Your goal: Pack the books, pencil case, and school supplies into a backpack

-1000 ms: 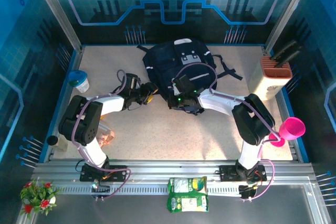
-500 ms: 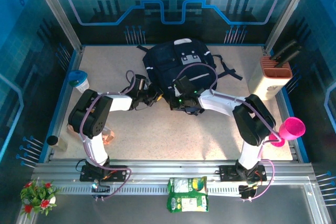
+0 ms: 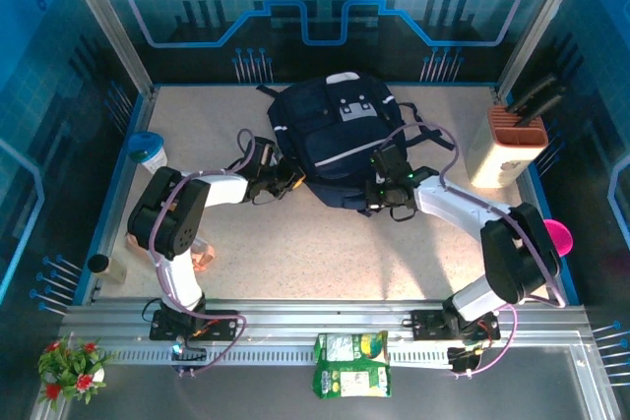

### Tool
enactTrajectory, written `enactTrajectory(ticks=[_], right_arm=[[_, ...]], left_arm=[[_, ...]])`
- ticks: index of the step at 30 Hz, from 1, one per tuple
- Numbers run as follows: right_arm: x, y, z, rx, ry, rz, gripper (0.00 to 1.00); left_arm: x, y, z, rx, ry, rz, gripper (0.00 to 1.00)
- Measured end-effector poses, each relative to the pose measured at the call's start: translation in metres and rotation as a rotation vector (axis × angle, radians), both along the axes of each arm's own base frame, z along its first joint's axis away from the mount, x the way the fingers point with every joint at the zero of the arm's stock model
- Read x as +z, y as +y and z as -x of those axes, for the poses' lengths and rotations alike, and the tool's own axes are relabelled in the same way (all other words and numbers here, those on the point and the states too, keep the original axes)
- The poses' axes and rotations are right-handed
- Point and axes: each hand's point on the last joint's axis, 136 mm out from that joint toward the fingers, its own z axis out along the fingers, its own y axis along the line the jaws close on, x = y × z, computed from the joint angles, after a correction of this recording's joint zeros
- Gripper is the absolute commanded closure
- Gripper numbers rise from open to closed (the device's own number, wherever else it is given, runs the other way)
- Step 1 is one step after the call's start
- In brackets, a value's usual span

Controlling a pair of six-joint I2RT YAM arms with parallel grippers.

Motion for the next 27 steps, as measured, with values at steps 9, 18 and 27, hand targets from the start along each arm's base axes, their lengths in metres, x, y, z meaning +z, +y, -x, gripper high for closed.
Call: enactTrajectory(ticks=[9, 18, 27], right_arm=[[0.024, 0.027, -0.02, 0.086, -0.025, 0.02, 1.0], [0.032, 0.122, -0.012, 0.321, -0.007, -0.062, 1.0], [0.023, 0.178, 0.003, 0.447, 0.041, -0.16, 1.0]], left_arm=[[0.006, 0.028, -0.009, -0.017, -0.003, -0.115, 0.67], [0.054, 0.071, 0.002, 0.066, -0.042, -0.171, 0.45], [0.043, 0.064, 0.034, 0.084, 0.057, -0.156, 0.44]])
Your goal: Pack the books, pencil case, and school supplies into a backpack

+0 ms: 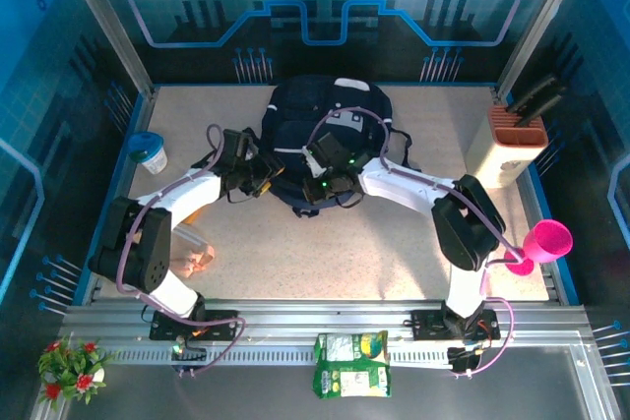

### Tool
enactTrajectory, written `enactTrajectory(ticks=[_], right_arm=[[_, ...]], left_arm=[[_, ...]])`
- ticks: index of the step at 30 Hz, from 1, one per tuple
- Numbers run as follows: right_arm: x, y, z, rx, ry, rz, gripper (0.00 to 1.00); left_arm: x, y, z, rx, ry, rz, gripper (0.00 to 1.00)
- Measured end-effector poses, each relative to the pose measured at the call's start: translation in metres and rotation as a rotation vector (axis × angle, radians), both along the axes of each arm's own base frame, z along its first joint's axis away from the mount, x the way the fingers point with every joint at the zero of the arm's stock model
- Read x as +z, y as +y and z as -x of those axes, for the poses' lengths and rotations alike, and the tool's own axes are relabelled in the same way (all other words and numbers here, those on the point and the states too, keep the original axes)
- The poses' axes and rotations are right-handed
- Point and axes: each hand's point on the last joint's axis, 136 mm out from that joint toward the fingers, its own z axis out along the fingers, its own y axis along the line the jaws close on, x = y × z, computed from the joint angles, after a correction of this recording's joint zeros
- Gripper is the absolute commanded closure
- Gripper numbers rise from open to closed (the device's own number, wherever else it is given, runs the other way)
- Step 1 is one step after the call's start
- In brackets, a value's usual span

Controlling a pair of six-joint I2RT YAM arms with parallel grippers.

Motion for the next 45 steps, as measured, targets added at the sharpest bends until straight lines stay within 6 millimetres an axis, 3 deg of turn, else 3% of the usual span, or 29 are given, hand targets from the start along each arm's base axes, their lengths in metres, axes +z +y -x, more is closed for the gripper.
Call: enactTrajectory(ticks=[7, 13, 19, 28, 41, 45], right_arm=[[-0.003, 0.009, 0.005, 0.027, 0.019, -0.024, 1.0], [-0.01, 0.006, 0.007, 0.022, 0.019, -0.01, 1.0], [-0.03, -0.014, 0.017, -0.01, 0.015, 0.049, 1.0], [-0.025, -0.074, 0.017, -0.146, -0.067, 0.096, 1.0], [-0.035, -0.154, -0.042, -0.19, -0.099, 0.179, 0.98], [-0.033, -0.163, -0.06, -0.164, -0.128, 0.177, 0.95]], left_arm=[[-0.015, -0.004, 0.0, 0.019, 0.029, -0.03, 0.53], [-0.036, 0.001, 0.001, 0.033, 0.075, -0.063, 0.78], [-0.039, -0.001, 0.0, 0.022, 0.079, -0.07, 0.99], [-0.038, -0.001, -0.001, 0.002, 0.071, -0.083, 1.0], [-0.028, 0.012, -0.002, -0.122, 0.071, -0.159, 1.0], [-0.026, 0.019, -0.003, -0.162, 0.071, -0.19, 1.0]])
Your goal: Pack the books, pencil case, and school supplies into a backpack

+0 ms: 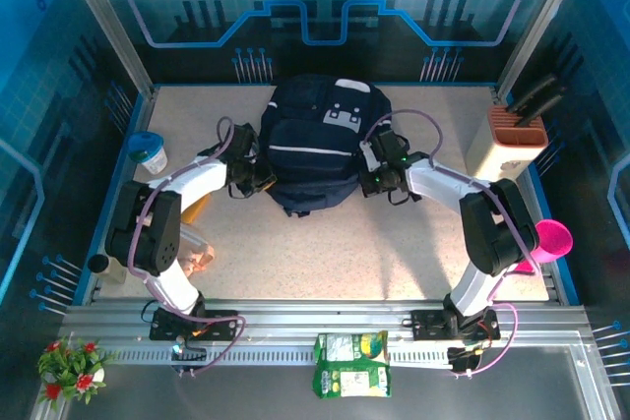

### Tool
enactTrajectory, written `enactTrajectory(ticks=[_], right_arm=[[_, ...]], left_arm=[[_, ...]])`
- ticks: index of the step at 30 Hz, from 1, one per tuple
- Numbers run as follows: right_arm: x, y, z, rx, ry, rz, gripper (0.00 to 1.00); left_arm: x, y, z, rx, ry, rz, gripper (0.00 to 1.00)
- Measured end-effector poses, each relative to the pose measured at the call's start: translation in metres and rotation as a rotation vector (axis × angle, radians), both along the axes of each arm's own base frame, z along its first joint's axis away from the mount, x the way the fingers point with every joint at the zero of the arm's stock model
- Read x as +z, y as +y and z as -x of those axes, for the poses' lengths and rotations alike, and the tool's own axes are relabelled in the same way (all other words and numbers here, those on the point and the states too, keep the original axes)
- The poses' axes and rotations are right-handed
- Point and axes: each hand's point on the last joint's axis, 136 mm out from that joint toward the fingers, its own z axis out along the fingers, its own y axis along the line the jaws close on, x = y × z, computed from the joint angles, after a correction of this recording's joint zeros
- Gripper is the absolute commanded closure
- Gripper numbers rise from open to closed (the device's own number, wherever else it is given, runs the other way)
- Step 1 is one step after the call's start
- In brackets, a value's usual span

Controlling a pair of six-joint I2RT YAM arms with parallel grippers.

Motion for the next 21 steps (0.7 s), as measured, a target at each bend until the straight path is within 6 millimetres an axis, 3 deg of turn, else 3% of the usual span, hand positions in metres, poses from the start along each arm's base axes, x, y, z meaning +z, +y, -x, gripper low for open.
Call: enactTrajectory(ticks=[8, 16, 21], right_arm=[[0.006, -0.032, -0.047, -0.111, 0.024, -0.047, 0.93], [-0.01, -0.044, -0.069, -0.221, 0.104, -0.086, 0.88], [-0.005, -0.046, -0.078, -0.273, 0.112, -0.105, 0.74]], left_arm=[[0.008, 0.0, 0.002, -0.107, -0.012, -0.04, 1.0], [0.01, -0.007, 0.006, -0.187, -0.023, -0.026, 1.0], [0.01, -0.01, 0.009, -0.214, -0.021, -0.011, 1.0]])
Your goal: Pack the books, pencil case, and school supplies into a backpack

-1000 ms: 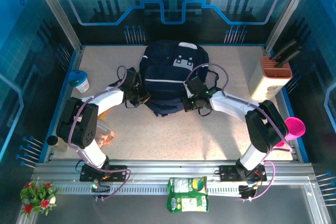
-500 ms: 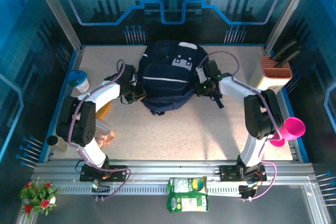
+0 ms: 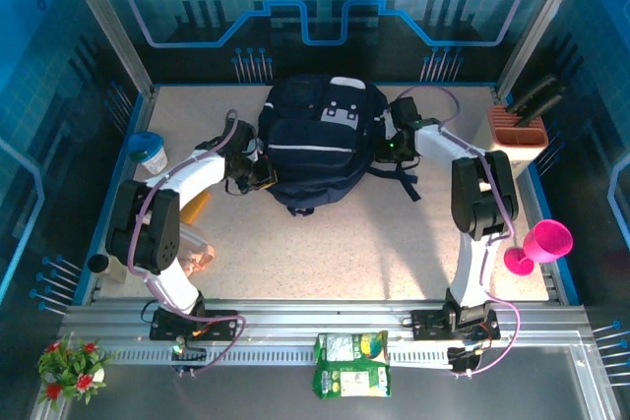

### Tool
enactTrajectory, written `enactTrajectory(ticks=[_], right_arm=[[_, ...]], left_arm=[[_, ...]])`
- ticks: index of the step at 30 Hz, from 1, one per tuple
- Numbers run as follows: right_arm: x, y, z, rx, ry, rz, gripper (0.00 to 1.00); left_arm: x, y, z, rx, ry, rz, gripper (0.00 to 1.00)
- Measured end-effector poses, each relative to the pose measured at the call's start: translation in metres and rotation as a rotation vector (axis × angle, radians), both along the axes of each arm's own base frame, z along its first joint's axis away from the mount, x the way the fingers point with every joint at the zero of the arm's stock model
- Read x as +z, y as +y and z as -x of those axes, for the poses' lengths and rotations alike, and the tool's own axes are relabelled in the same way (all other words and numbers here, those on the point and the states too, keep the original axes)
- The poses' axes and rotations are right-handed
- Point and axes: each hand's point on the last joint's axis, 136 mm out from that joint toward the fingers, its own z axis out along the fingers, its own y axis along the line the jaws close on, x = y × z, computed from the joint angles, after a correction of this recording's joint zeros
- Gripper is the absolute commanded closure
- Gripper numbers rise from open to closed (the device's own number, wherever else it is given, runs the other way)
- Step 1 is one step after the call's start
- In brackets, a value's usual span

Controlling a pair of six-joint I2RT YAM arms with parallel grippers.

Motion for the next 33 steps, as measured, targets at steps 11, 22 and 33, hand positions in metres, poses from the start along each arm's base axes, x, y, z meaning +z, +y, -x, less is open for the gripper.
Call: enactTrajectory(ticks=[11, 22, 33], right_arm=[[0.056, -0.001, 0.045, -0.083, -0.101, -0.165, 0.4], [0.083, 0.014, 0.077, -0.078, -0.166, -0.289, 0.16], [0.093, -0.005, 0.091, -0.113, -0.212, -0.293, 0.14]], left_arm=[[0.01, 0.003, 0.045, -0.037, -0.005, -0.062, 0.43], [0.085, -0.064, 0.022, -0.388, -0.362, -0.257, 0.12], [0.049, -0.145, -0.001, -0.837, -0.479, -0.518, 0.2]])
